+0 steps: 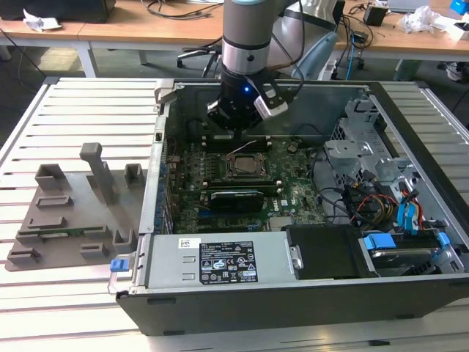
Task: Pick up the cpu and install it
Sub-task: 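Install the first cpu locking lever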
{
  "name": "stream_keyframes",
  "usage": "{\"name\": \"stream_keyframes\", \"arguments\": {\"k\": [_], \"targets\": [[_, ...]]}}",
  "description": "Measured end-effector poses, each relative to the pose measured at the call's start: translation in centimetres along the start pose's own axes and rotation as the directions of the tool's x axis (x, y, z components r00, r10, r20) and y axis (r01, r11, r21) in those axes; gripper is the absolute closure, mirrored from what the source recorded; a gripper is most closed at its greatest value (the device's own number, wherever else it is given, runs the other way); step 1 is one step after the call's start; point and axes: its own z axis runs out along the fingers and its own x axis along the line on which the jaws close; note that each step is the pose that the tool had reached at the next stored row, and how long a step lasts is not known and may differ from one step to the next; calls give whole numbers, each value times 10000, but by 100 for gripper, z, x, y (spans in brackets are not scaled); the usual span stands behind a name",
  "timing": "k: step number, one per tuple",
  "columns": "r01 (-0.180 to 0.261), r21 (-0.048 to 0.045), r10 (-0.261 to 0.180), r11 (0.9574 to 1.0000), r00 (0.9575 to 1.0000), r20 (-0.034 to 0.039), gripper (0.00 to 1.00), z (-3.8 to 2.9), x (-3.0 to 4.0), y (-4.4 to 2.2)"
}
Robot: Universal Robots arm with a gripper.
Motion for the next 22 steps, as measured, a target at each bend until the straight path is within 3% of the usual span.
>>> {"name": "stream_keyframes", "arguments": {"k": [11, 12, 15, 22], "targets": [[119, -15, -119, 9999, 9999, -4, 89, 136, -7, -6], [118, -15, -118, 9999, 9999, -5, 89, 151, -29, -8], [118, -15, -118, 9999, 9999, -5, 89, 231, -187, -27], [118, -15, -118, 9999, 9999, -5, 89, 263, -260, -35]]}}
